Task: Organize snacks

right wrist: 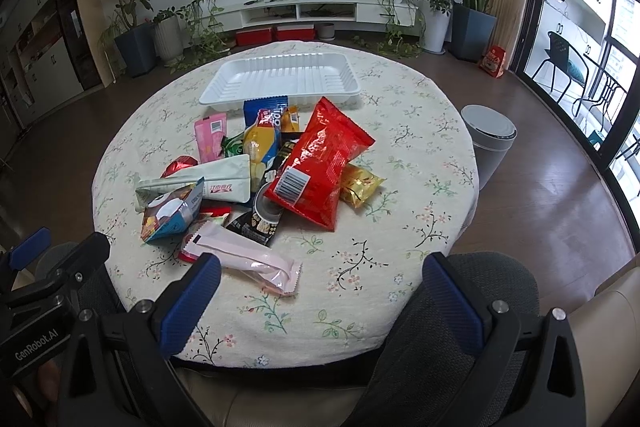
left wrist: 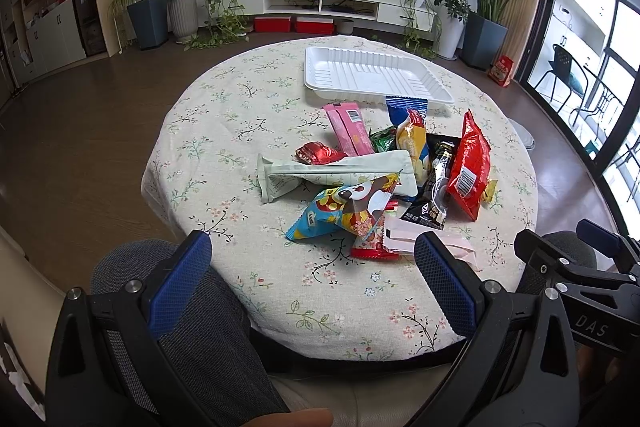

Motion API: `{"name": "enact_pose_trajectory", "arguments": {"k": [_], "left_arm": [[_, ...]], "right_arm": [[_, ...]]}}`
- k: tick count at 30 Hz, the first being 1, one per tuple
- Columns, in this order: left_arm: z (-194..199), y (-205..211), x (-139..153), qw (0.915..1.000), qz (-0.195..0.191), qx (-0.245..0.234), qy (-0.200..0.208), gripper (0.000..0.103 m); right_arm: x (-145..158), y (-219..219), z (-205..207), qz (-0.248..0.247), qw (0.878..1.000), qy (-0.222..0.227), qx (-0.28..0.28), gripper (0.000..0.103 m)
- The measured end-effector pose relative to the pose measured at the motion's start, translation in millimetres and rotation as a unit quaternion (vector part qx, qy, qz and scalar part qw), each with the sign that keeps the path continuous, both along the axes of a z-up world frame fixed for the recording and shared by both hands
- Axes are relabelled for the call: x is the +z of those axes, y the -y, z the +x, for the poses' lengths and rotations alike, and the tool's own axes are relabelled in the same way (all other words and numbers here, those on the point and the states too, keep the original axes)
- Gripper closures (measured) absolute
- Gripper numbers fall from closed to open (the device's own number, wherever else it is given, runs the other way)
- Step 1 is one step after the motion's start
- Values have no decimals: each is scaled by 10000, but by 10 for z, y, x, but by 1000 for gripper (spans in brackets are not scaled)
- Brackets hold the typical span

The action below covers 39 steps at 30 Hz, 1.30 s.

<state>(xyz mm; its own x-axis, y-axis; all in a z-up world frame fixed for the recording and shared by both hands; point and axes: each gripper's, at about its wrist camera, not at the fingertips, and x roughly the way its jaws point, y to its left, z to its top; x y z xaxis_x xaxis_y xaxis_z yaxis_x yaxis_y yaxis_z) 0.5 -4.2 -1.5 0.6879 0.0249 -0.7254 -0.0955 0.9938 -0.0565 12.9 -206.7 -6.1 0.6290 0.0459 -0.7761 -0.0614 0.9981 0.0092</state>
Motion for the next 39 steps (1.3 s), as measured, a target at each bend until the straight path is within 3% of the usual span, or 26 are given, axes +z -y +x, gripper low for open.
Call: {"name": "enact_pose_trajectory", "arguments": {"k": [39], "left_arm": [[0, 5, 0, 10000, 13, 2, -7, 0]], "right_arm": [[-8, -19, 5, 15, 10000, -48, 10, 0]]}}
